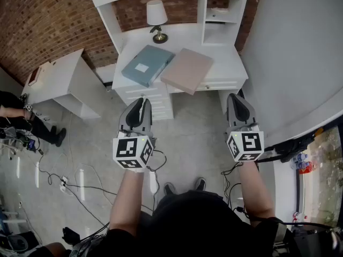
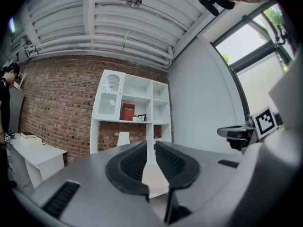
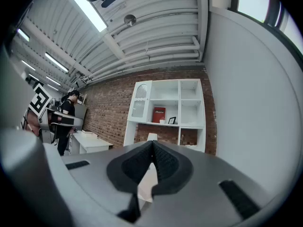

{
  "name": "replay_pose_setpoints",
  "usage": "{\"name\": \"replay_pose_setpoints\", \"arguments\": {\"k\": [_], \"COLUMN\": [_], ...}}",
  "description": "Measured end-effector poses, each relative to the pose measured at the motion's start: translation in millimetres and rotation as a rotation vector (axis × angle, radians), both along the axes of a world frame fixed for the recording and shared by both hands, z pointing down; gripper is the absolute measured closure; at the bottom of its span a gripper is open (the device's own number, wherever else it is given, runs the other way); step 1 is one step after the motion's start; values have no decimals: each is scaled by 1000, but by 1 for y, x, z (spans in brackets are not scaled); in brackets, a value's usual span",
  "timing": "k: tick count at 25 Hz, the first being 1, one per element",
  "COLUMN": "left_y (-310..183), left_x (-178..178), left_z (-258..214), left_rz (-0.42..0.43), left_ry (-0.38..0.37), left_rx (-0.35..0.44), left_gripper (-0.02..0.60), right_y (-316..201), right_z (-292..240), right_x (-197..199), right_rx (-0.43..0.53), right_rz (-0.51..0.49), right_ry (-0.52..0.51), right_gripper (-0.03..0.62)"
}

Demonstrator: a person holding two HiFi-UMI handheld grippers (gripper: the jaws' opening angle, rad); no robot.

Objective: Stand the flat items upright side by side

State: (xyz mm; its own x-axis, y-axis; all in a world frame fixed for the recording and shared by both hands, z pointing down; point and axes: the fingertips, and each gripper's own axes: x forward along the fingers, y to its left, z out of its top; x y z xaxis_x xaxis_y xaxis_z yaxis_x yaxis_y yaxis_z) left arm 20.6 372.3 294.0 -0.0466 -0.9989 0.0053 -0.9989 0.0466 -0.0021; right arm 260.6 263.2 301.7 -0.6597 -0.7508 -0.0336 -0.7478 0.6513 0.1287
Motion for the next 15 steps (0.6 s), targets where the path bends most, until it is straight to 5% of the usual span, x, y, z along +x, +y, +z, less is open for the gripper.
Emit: {"name": "replay_pose_setpoints", "arguments": {"k": [8, 15], "left_y": [-16, -22], "left_x": [23, 48], "left_z": [4, 8], "left_rz": [-13, -23], "left_ry": [-4, 8], "left_rx": [-15, -20], "left_gripper": [529, 529], "right_y": [-19, -43], "right_z": [9, 18], "right_x": [21, 45], "right_rx": [-24, -116], "right_rz": [-18, -58], "right_ry": [-28, -149], "right_gripper": [594, 591]}}
